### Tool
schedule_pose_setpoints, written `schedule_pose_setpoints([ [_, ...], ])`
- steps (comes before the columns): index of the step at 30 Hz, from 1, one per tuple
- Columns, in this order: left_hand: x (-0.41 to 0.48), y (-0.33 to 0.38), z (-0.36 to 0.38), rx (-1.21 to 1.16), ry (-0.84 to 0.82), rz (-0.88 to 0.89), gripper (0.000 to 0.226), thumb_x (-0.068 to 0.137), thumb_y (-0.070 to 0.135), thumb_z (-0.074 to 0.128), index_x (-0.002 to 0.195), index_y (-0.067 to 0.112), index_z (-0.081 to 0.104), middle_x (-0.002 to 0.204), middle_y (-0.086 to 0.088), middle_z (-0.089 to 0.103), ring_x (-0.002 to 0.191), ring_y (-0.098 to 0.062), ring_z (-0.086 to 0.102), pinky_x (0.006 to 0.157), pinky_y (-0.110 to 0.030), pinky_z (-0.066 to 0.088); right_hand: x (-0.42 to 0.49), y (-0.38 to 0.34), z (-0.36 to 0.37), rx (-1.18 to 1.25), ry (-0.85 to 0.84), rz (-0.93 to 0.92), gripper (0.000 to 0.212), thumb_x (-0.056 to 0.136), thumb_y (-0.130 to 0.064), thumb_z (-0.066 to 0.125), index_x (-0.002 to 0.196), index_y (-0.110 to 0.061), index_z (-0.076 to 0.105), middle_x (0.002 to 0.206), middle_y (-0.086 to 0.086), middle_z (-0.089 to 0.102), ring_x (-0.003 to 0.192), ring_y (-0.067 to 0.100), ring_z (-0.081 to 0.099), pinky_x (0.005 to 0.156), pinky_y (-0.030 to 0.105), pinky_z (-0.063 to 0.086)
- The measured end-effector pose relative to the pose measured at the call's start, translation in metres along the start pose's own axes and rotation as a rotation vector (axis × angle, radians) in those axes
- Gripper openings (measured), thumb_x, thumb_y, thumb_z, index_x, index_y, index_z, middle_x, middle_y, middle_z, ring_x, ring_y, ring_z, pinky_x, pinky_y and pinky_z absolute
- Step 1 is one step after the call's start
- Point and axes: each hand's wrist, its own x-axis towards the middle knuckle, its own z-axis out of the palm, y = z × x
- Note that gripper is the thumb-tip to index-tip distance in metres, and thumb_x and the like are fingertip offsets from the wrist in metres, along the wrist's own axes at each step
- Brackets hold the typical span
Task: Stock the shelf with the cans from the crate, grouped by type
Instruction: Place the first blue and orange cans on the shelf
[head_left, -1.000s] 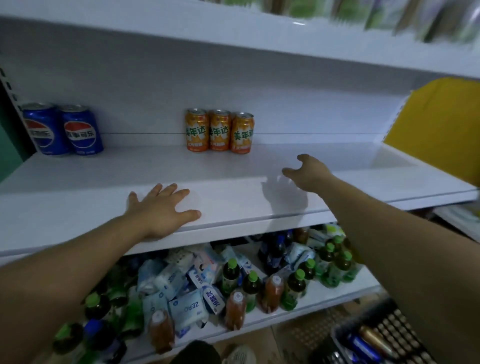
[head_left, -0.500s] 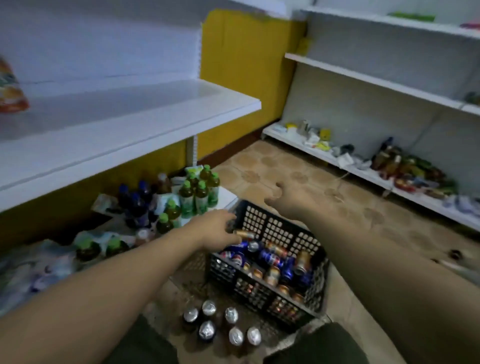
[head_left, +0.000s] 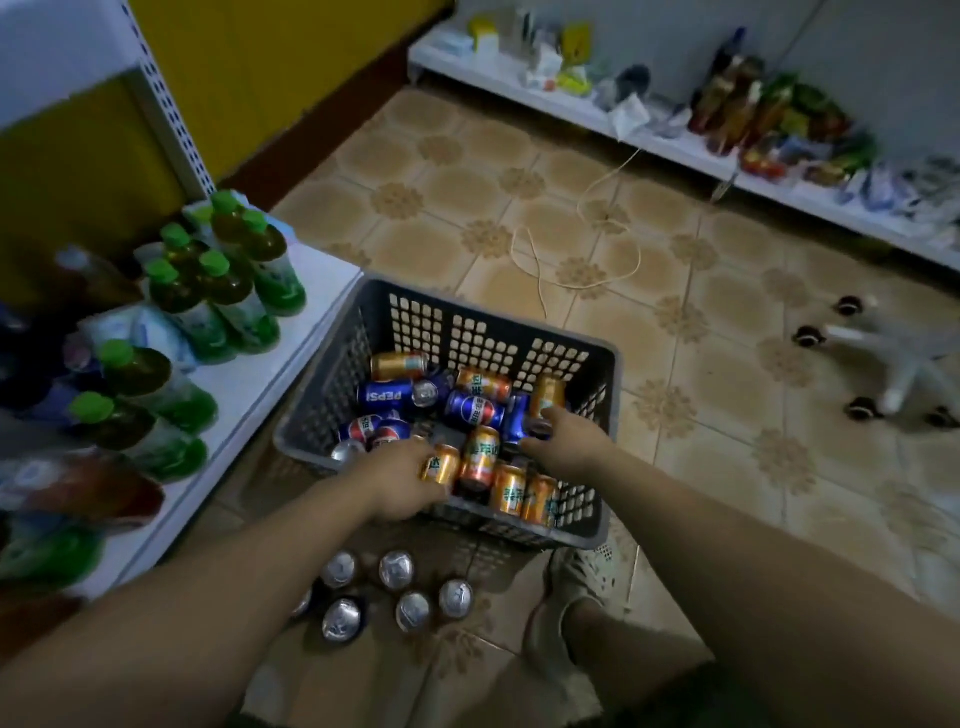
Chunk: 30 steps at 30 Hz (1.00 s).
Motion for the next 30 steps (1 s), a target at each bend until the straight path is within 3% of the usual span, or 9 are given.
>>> schedule_pose_setpoints([
  [4, 0.071, -0.012, 0.017, -0.05, -0.076, -0.023, 0.075, 0.083, 0.051, 0.061, 0.147, 0.023, 0.032, 0.154, -0.004, 0.031, 0.135, -0.026, 0.038, 0.107, -0.039, 0.037, 0.075, 0.022, 0.041, 0.032, -0.12, 0.046, 0.073, 0.093, -0.046, 0.054, 0.152, -0.015, 0.023, 0.141, 0.014, 0.048, 0.112, 0.027, 0.057, 0.089, 0.034, 0.049],
  [10, 0.162, -0.027, 0.049, -0.106, -0.193, -0.052, 0.073, 0.086, 0.046, 0.061, 0.149, 0.025, 0.029, 0.155, -0.004, 0.029, 0.128, -0.024, 0.046, 0.097, -0.031, 0.042, 0.179, 0.044, 0.108, 0.139, -0.232, 0.129, 0.067, 0.094, -0.045, 0.056, 0.145, -0.008, 0.032, 0.127, 0.015, 0.055, 0.095, 0.027, 0.057, 0.069, 0.033, 0.046],
  [14, 0.202, -0.045, 0.071, -0.129, -0.281, -0.084, 0.074, 0.088, 0.043, 0.062, 0.149, 0.024, 0.027, 0.153, -0.004, 0.031, 0.127, -0.022, 0.047, 0.096, -0.028, 0.041, 0.233, 0.043, 0.156, 0.236, -0.185, 0.225, 0.059, 0.09, -0.048, 0.059, 0.132, -0.01, 0.044, 0.126, 0.014, 0.057, 0.109, 0.032, 0.057, 0.089, 0.04, 0.049],
  [17, 0.22, -0.057, 0.083, -0.092, -0.322, -0.118, 0.077, 0.086, 0.046, 0.061, 0.15, 0.022, 0.025, 0.155, -0.005, 0.029, 0.135, -0.025, 0.038, 0.105, -0.032, 0.037, 0.26, 0.035, 0.188, 0.322, -0.133, 0.356, 0.083, 0.078, -0.067, 0.059, 0.133, -0.008, 0.042, 0.132, 0.018, 0.054, 0.12, 0.038, 0.052, 0.101, 0.045, 0.043],
  [19, 0.227, -0.06, 0.088, -0.123, -0.339, -0.132, 0.078, 0.085, 0.047, 0.062, 0.15, 0.022, 0.025, 0.154, -0.005, 0.03, 0.135, -0.025, 0.039, 0.106, -0.033, 0.037, 0.266, 0.031, 0.2, 0.368, -0.083, 0.446, 0.089, 0.067, -0.072, 0.062, 0.129, -0.011, 0.044, 0.131, 0.016, 0.055, 0.121, 0.038, 0.051, 0.102, 0.047, 0.04],
  [21, 0.227, -0.062, 0.088, -0.188, -0.322, -0.125, 0.079, 0.084, 0.046, 0.064, 0.149, 0.022, 0.026, 0.152, -0.005, 0.034, 0.133, -0.024, 0.041, 0.105, -0.033, 0.038, 0.263, 0.03, 0.202, 0.331, -0.024, 0.487, 0.078, 0.069, -0.069, 0.065, 0.122, -0.014, 0.049, 0.126, 0.013, 0.058, 0.118, 0.037, 0.052, 0.099, 0.044, 0.041],
  [23, 0.222, -0.062, 0.085, -0.255, -0.288, -0.127, 0.079, 0.083, 0.044, 0.066, 0.149, 0.023, 0.028, 0.15, -0.004, 0.038, 0.129, -0.023, 0.045, 0.1, -0.031, 0.041, 0.25, 0.025, 0.194, 0.352, 0.028, 0.459, 0.073, 0.07, -0.066, 0.066, 0.119, -0.015, 0.05, 0.12, 0.011, 0.06, 0.112, 0.035, 0.055, 0.095, 0.043, 0.045],
  [26, 0.207, -0.059, 0.075, -0.409, -0.233, -0.126, 0.073, 0.079, 0.041, 0.071, 0.142, 0.027, 0.038, 0.137, -0.001, 0.053, 0.113, -0.019, 0.056, 0.096, -0.033, 0.047, 0.222, 0.013, 0.171, 0.603, 0.088, 0.337, 0.067, 0.073, -0.052, 0.073, 0.123, -0.013, 0.05, 0.107, 0.004, 0.061, 0.094, 0.025, 0.058, 0.079, 0.036, 0.049],
  [30, 0.154, -0.034, 0.038, -0.671, -0.08, -0.066, 0.077, 0.078, 0.033, 0.075, 0.142, 0.025, 0.033, 0.126, 0.008, 0.055, 0.109, -0.013, 0.056, 0.097, -0.034, 0.046, 0.16, -0.025, 0.115, 0.894, 0.113, 0.195, 0.076, 0.069, -0.049, 0.075, 0.128, -0.011, 0.046, 0.115, 0.007, 0.061, 0.098, 0.025, 0.062, 0.081, 0.043, 0.055],
])
